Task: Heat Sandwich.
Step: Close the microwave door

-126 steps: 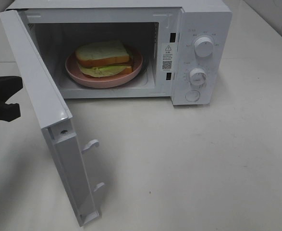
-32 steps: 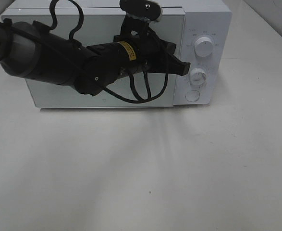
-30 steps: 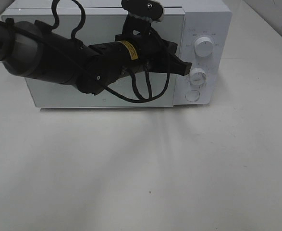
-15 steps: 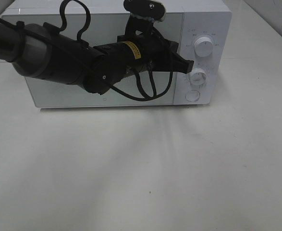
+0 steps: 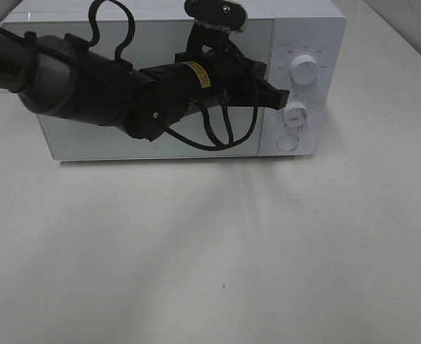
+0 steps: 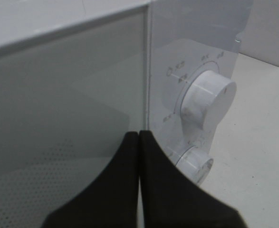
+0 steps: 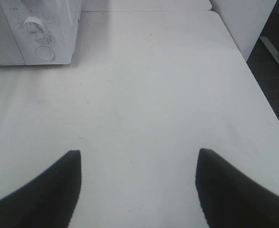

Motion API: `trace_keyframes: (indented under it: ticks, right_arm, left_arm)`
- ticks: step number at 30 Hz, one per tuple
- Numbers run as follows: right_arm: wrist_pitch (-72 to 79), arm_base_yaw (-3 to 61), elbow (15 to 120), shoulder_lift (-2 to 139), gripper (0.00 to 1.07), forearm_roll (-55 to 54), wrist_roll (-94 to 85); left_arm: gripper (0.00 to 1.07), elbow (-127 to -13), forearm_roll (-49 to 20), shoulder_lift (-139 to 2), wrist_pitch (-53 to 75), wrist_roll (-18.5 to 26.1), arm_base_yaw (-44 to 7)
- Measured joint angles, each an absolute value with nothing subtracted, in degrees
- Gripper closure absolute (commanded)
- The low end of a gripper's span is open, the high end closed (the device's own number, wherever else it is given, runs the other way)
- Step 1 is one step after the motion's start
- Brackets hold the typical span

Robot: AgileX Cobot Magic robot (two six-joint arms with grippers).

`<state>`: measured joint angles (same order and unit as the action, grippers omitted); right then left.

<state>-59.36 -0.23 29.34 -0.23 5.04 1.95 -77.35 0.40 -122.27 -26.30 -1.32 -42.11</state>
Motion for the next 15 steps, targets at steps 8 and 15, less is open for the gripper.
trace_keyframes:
  ticks: [8,15]
  right_arm:
    - [-59.4,-0.2,29.3,-0.2,0.41,5.0,1.9]
    - [-59.4,-0.2,29.3,-0.2,0.41,5.0,1.9]
  left_arm:
    - [1.07,-77.3,0.4,-122.1,-26.1,-1.3,-42.1]
    - [1.07,-76.0,0.0,-120.3,-25.3,-1.3,-42.1]
